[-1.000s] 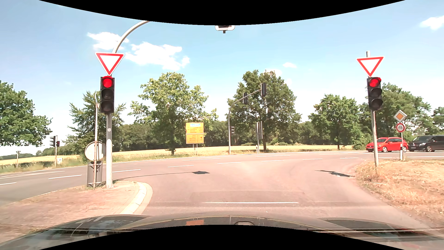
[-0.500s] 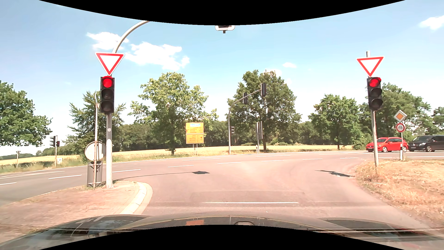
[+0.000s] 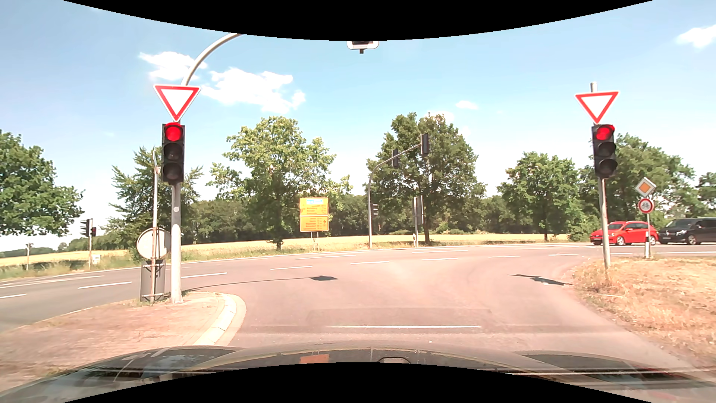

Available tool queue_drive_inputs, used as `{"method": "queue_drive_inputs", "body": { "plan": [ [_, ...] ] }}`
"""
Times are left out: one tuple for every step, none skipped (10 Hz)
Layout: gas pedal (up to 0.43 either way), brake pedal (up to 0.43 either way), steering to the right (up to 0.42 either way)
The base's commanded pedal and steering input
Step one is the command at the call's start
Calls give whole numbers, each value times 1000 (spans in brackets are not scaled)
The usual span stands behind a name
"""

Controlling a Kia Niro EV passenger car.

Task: Follow the waypoints while adhering to traffic rules and regulations

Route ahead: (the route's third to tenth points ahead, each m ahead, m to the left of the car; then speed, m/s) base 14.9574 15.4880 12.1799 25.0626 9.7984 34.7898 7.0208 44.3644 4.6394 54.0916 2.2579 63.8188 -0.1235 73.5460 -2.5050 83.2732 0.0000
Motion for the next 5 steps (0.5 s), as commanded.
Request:
{"method": "queue_drive_inputs", "body": {
  "plan": [
    [0, 0, -3],
    [0, 0, -3],
    [0, 0, -3],
    [0, 0, -3],
    [0, 0, -3]
  ]
}}
